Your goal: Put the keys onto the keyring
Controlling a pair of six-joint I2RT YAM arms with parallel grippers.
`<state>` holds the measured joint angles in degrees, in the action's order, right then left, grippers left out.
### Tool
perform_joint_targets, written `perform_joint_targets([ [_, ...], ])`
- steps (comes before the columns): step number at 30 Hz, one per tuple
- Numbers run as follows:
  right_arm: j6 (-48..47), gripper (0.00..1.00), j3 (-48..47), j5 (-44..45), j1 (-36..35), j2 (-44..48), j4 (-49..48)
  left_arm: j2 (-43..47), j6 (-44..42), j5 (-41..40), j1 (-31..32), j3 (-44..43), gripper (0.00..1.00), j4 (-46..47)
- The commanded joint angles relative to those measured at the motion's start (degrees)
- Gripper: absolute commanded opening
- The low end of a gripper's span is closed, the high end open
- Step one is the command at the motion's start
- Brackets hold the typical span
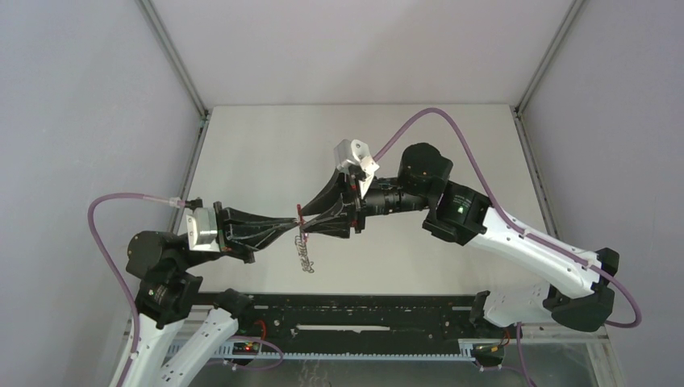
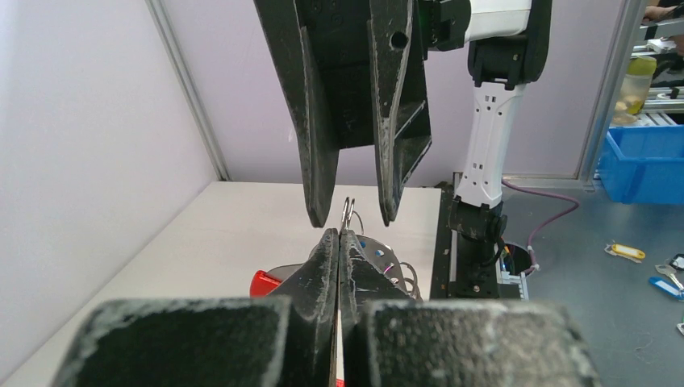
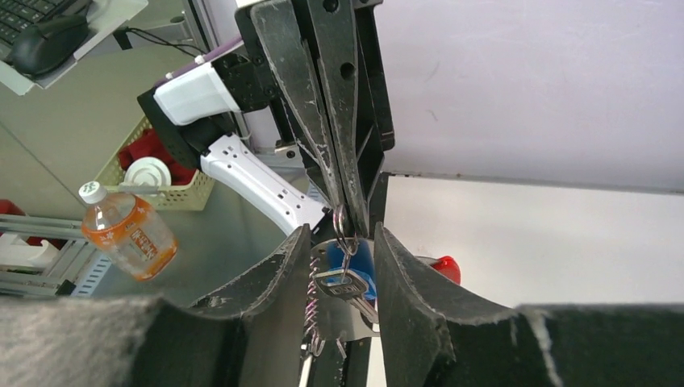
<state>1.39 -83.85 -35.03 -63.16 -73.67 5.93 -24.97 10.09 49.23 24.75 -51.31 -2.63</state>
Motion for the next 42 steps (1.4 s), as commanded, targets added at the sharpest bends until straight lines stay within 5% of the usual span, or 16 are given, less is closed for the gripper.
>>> perform_joint_targets([
  [1, -1.21, 0.42, -2.03, 0.04, -0.31, 0.06, 0.92, 0.3, 0.06, -0.43, 0.21, 0.51, 0.0, 2.22],
  [4, -1.21, 0.35, -2.02, 0.01, -0.3, -0.07, 0.77, 0.31, 0.11, -0.28, 0.21, 0.58, 0.0, 2.21],
  [9, -1.07, 0.01, -1.62, -0.24, -0.04, 0.21, 0.42, 0.53, 0.0, -0.21, 0.21, 0.69, 0.0, 2.15],
  [14, 0.14, 0.0, -2.63, -0.68, 0.31, 0.06, 3.09, -0.43, -2.74, 3.11, 0.21, 0.59, 0.03, -1.68],
  [19, -3.46, 0.0, -8.4, 3.31, -0.07, -2.62, 18.28, -3.17, -15.2, 7.16, 0.21, -4.31, 0.42, -16.77],
  [22, -6.41, 0.0, -10.76, 6.39, -0.81, -4.02, 26.26, -5.29, -25.64, 7.95, 0.21, -8.67, 0.49, -28.35],
  [26, -9.97, 0.0, -15.8, 8.31, -2.27, -7.01, 35.89, -8.32, -35.08, 8.2, 0.21, -13.78, 0.49, -39.07],
  [42, -15.19, 0.0, -31.42, 11.32, -5.98, -16.88, 50.45, -14.49, -44.41, 11.24, 0.3, -18.41, 0.34, -51.41],
])
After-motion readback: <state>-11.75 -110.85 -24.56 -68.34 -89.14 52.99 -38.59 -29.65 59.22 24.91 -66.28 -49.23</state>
